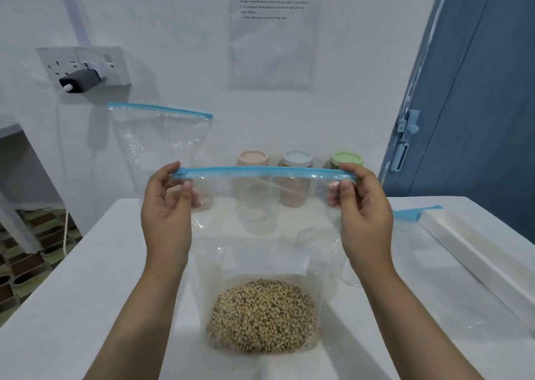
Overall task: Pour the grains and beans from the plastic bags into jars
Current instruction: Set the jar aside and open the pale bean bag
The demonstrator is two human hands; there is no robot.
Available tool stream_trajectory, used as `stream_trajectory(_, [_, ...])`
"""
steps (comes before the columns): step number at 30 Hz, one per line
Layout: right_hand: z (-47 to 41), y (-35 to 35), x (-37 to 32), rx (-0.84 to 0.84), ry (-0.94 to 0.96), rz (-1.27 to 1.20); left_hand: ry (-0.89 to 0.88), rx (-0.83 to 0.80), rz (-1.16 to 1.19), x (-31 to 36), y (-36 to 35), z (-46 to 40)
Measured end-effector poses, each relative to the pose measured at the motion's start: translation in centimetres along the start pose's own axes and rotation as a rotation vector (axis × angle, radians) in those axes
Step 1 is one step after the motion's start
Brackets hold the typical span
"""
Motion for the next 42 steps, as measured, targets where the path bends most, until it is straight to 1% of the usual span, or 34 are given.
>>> stream_trajectory(3, [-0.1, -1.9, -1.3, -0.055, 0.048, -0.010, -0.032, 0.071, -0.023, -0.1, 1.1, -2.2])
stream_trajectory(8, [-0.8, -5.0, -3.2, -0.140, 0.070, -0.107, -0.092, 0.124, -0.026, 0.1, 2.8, -5.1])
stream_trajectory(10, [-0.8, -5.8, -3.2, -0.149, 0.062, -0.129, -0.128, 0.107, -0.031, 0.4, 3.5, -6.6])
stream_trajectory(14, [-0.1, -5.7, -1.2, -0.142, -0.041, -0.122, -0.208, -0.021, -0.068, 1.2, 3.8, -9.3])
stream_trajectory(16, [0.6, -5.0, 0.2, -0.104, -0.066, -0.011, -0.237, -0.108, -0.095, 1.4, 3.0, -9.7])
stream_trajectory(17, [0.7, -4.5, 0.8, -0.078, -0.022, 0.106, -0.243, -0.145, -0.100, 1.4, 2.5, -9.5])
stream_trajectory(20, [0.8, -3.5, 1.8, -0.046, 0.264, 0.504, -0.241, -0.224, -0.083, 1.1, 1.0, -8.4])
stream_trajectory(21, [0.7, -3.5, 1.9, -0.063, 0.324, 0.590, -0.240, -0.241, -0.063, 1.0, 0.5, -7.9])
stream_trajectory(23, [0.3, -4.0, 1.7, -0.100, 0.376, 0.686, -0.236, -0.263, -0.030, 0.8, -0.2, -7.1])
stream_trajectory(27, [0.1, -7.3, -0.3, -0.277, 0.450, 0.633, -0.238, -0.307, -0.016, 0.3, -1.0, -6.2])
stream_trajectory(29, [0.1, -9.5, -1.4, -0.329, 0.483, 0.590, -0.251, -0.324, -0.020, 0.3, -1.1, -5.9])
stream_trajectory(31, [-0.1, -11.4, -2.2, -0.343, 0.505, 0.557, -0.251, -0.340, -0.024, 0.3, -1.1, -5.7])
stream_trajectory(35, [-0.9, -13.6, -2.2, -0.360, 0.518, 0.593, -0.229, -0.344, -0.061, 0.0, -0.3, -5.4])
stream_trajectory(38, [-1.0, -14.0, -1.6, -0.358, 0.515, 0.609, -0.220, -0.340, -0.156, -0.8, 1.6, -4.5])
stream_trajectory(42, [-0.9, -13.9, -1.2, -0.317, 0.483, 0.585, -0.061, -0.292, -0.302, -4.0, 5.8, -1.3])
Point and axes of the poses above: each hand's wrist, its own z-axis away from the middle knuckle, its own y-axis out of the back of the hand, x = y × z, the point moved 2 cm from there along -z, towards the middle knuckle, and after that the axes turned 15 degrees about -y, right-handed, at the moved point
